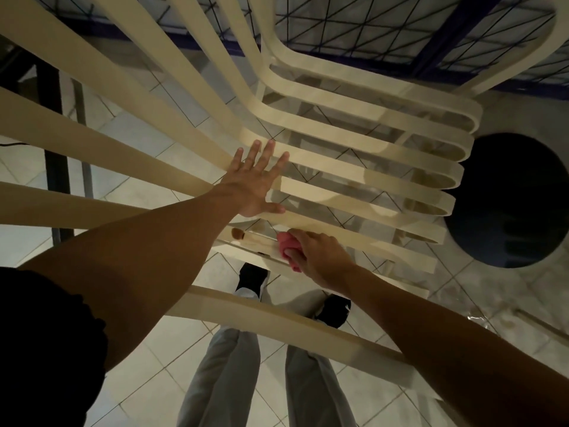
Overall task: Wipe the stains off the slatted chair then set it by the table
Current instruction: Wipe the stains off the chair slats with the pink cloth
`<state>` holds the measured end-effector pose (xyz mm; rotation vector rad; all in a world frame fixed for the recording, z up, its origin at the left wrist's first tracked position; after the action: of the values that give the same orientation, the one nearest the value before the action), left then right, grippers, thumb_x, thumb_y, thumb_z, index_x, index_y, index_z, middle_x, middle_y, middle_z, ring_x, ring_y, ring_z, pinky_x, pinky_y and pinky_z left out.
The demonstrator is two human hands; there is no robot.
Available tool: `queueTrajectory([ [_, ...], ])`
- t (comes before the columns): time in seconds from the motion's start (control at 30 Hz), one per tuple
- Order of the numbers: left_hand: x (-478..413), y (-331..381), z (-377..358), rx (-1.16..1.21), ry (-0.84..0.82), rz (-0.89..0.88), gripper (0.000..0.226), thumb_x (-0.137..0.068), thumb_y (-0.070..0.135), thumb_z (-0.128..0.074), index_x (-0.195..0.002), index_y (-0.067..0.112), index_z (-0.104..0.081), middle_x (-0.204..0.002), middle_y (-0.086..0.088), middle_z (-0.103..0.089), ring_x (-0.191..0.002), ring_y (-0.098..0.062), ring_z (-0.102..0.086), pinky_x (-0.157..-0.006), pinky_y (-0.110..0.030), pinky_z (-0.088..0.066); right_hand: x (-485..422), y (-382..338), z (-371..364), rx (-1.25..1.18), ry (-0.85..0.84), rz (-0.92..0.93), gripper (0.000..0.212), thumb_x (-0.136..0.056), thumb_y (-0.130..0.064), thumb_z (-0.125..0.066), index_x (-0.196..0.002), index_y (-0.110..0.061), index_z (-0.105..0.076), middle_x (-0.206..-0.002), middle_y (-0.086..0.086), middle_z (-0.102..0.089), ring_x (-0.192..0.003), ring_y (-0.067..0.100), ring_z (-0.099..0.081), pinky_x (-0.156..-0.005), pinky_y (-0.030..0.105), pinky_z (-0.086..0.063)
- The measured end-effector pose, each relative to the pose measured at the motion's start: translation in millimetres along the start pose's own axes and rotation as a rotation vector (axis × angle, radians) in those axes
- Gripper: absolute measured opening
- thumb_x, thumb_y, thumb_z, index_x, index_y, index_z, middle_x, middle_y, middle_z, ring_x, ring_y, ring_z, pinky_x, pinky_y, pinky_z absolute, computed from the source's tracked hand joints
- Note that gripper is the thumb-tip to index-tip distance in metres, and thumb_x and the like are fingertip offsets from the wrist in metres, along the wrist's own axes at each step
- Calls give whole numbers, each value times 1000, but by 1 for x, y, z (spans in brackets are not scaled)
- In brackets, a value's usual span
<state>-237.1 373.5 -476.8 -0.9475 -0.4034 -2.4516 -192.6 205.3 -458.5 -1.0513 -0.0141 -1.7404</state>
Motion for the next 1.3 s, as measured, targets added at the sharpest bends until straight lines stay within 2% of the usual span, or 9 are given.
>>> queueTrajectory([
  [0.13, -1, 0, 2, -6, 9, 1, 112, -85, 76, -47, -150, 28, 30, -155, -8, 40, -145, -31, 33, -116, -48, 18, 18, 22, 8, 83, -4, -120, 44, -101, -49, -46, -136, -21, -49, -116, 4, -66, -96, 23, -62, -87, 39, -53],
  [0.3, -2, -1, -1, -3, 6, -2, 112, -85, 76, -46, -150, 28, 30, -155, -9, 40, -144, -32, 33, -117, -50, 16, 21, 23, 15, 131, 15, -227, 34, -101, -36, -55, -124, -11, -58, -108, 8, -63, -84, 19, -50, -79, 33, -49],
  [0.47, -2, 0, 0, 2, 8, -2, 113, -84, 77, -47, -151, 27, 30, -155, -9, 39, -144, -33, 33, -118, -51, 16, -2, -3, 7, 82, 48, -177, 34, -98, -37, -59, -123, -14, -58, -110, 9, -64, -94, 25, -58, -82, 36, -49],
  [0.6, -3, 1, -1, 8, 13, 3, 113, -84, 76, -49, -151, 28, 29, -156, -9, 39, -144, -33, 32, -117, -51, 16, -19, -27, 3, 59, 51, -164, 33, -100, -35, -55, -125, -13, -55, -115, 12, -59, -103, 29, -55, -89, 39, -49],
  [0.77, -1, -1, -1, 13, 14, 10, 113, -84, 75, -50, -151, 29, 28, -156, -8, 38, -145, -33, 32, -117, -50, 16, -17, -25, 2, -8, 86, -133, 38, -99, -41, -55, -129, -19, -55, -113, 8, -63, -97, 25, -57, -84, 35, -47],
  [0.93, -3, -2, -1, 9, 8, 14, 113, -85, 76, -48, -150, 29, 31, -155, -8, 40, -144, -32, 33, -115, -48, 18, 0, 0, -1, -135, 85, -155, 37, -98, -40, -57, -133, -28, -54, -113, -2, -68, -97, 19, -64, -89, 38, -55],
  [1.03, -3, 0, -2, 5, 1, 10, 113, -85, 76, -48, -150, 28, 31, -154, -8, 41, -144, -31, 34, -115, -48, 19, 13, 15, -1, -112, -33, -99, 43, -103, -35, -50, -144, -24, -42, -123, 1, -62, -99, 12, -54, -93, 30, -47],
  [1.13, -2, 0, -1, 2, 10, 6, 112, -86, 76, -47, -150, 27, 31, -154, -9, 41, -144, -32, 34, -116, -49, 18, 23, 16, 4, -51, -122, -35, 54, -105, -29, -47, -154, -22, -27, -137, 6, -55, -112, 18, -54, -99, 33, -46],
  [1.3, -2, 1, -1, 24, 0, -3, 113, -85, 76, -48, -150, 28, 31, -154, -9, 42, -143, -33, 35, -116, -50, 18, 8, -11, 8, -58, 18, 27, 53, -100, -33, -56, -150, -31, -38, -137, 2, -60, -115, 24, -60, -99, 39, -49],
])
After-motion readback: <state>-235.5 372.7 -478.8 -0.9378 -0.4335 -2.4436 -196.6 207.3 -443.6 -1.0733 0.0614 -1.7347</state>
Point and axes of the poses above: each hand's wrist, its own x-axis away from the middle knuckle, its own z-axis out of the back of the hand, y = z × x, the point moved 7 cm from there along -x, towards the middle knuckle
